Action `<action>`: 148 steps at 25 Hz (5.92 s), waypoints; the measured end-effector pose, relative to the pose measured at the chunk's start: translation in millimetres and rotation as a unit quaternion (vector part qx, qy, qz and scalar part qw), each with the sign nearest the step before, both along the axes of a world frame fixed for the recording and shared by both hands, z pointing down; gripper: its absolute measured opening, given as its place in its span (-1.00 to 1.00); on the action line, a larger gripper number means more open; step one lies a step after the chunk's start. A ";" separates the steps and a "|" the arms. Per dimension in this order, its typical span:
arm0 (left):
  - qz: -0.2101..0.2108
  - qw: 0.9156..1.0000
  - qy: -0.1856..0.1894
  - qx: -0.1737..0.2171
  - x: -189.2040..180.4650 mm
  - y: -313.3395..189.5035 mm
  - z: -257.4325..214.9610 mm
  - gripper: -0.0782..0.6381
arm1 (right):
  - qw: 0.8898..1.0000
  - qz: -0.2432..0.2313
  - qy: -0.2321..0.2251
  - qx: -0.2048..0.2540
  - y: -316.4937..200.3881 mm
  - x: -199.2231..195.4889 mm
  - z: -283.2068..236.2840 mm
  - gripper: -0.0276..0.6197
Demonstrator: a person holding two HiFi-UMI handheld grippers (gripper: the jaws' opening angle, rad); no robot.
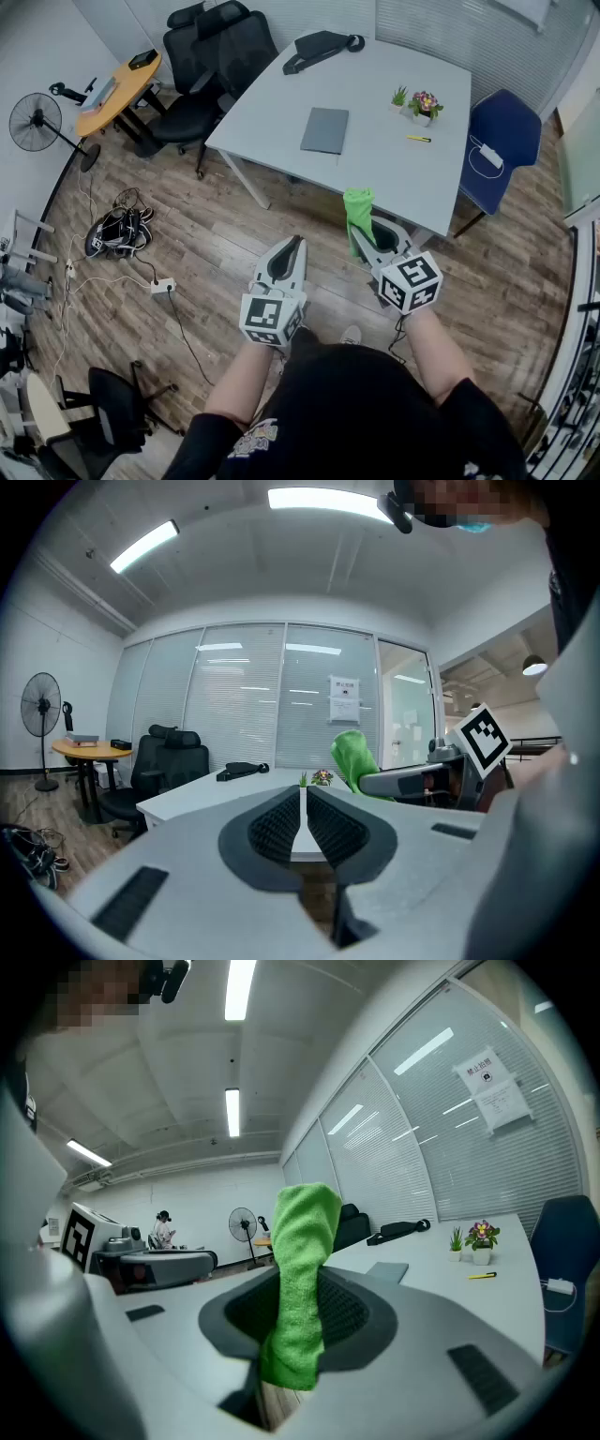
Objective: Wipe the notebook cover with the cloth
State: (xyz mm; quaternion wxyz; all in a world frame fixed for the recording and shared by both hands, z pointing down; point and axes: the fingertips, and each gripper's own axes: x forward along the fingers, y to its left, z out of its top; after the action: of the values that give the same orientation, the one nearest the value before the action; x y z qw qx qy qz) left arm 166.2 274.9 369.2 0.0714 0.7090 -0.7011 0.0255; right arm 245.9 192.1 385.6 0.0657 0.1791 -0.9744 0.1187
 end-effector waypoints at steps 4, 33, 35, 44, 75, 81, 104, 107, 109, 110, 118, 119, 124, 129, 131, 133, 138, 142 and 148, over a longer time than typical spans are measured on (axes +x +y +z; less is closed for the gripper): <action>0.001 1.000 0.001 0.001 -3.5 -2.0 -0.7 -0.76 | 1.000 0.001 0.001 0.001 -0.9 -2.6 0.1 -0.58; 0.036 0.999 0.016 -0.011 -135.9 -26.8 16.0 -0.17 | 0.998 0.063 0.004 -0.018 -33.2 -112.9 5.8 -0.57; 0.042 0.999 0.016 -0.010 -150.7 -30.0 16.5 -0.17 | 0.997 0.069 0.006 -0.018 -35.3 -125.8 6.1 -0.57; 0.074 0.997 0.012 -0.013 -197.6 -43.1 19.7 -0.17 | 0.995 0.095 0.007 -0.010 -46.5 -171.8 3.8 -0.57; 0.012 0.998 0.020 -0.062 -198.5 -230.1 56.0 -0.17 | 0.998 0.044 0.004 -0.049 -247.4 -176.2 29.4 -0.57; -0.001 0.997 0.023 -0.072 -194.4 -266.4 62.8 -0.17 | 0.998 0.025 0.009 -0.052 -277.6 -174.4 33.9 -0.57; 0.077 0.987 0.026 -0.141 -213.5 -356.6 123.7 -0.17 | 0.992 0.087 0.036 -0.081 -347.3 -185.8 62.5 -0.57; 0.099 0.981 0.032 -0.163 -221.6 -369.6 143.7 -0.17 | 0.990 0.103 0.046 -0.088 -358.8 -193.3 71.6 -0.57; 0.115 0.977 0.034 -0.178 -226.1 -377.5 156.0 -0.17 | 0.987 0.115 0.050 -0.097 -367.2 -199.8 78.3 -0.57; 0.123 0.974 0.036 -0.185 -228.4 -380.8 161.7 -0.17 | 0.986 0.120 0.050 -0.102 -370.8 -203.7 81.4 -0.57; 0.175 0.957 0.044 -0.229 -238.7 -413.3 205.0 -0.17 | 0.978 0.150 0.074 -0.121 -399.6 -232.7 106.3 -0.57; 0.180 0.954 0.044 -0.234 -240.0 -416.5 210.8 -0.17 | 0.977 0.152 0.079 -0.124 -401.7 -235.8 110.2 -0.57; 0.200 0.944 0.046 -0.258 -245.1 -427.2 236.3 -0.17 | 0.973 0.156 0.102 -0.134 -409.6 -249.9 127.8 -0.57; 0.216 0.934 0.046 -0.280 -252.5 -435.8 259.1 -0.17 | 0.970 0.151 0.125 -0.144 -421.0 -269.5 146.9 -0.57; 0.225 0.930 0.045 -0.287 -253.6 -438.0 265.9 -0.17 | 0.969 0.144 0.139 -0.148 -423.4 -277.7 155.6 -0.57; 0.233 0.927 0.045 -0.291 -253.7 -441.0 271.2 -0.17 | 0.967 0.134 0.156 -0.151 -425.6 -286.5 166.0 -0.57; 0.248 0.919 0.049 -0.303 -254.3 -446.8 284.7 -0.17 | 0.959 0.108 0.206 -0.159 -431.4 -307.6 198.5 -0.57; 0.263 0.913 0.036 -0.309 -253.5 -449.0 292.5 -0.18 | 0.951 0.091 0.248 -0.160 -438.0 -318.1 225.2 -0.57; 0.278 0.904 0.019 -0.325 -248.7 -444.2 296.2 -0.19 | 0.938 0.064 0.312 -0.138 -441.1 -335.6 251.7 -0.57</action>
State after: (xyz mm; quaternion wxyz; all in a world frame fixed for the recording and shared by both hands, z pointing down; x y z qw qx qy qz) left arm -82.5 -169.3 665.5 0.3015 0.8126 -0.4270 0.2577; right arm -89.7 -248.9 637.3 0.3827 0.2583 -0.8655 0.1943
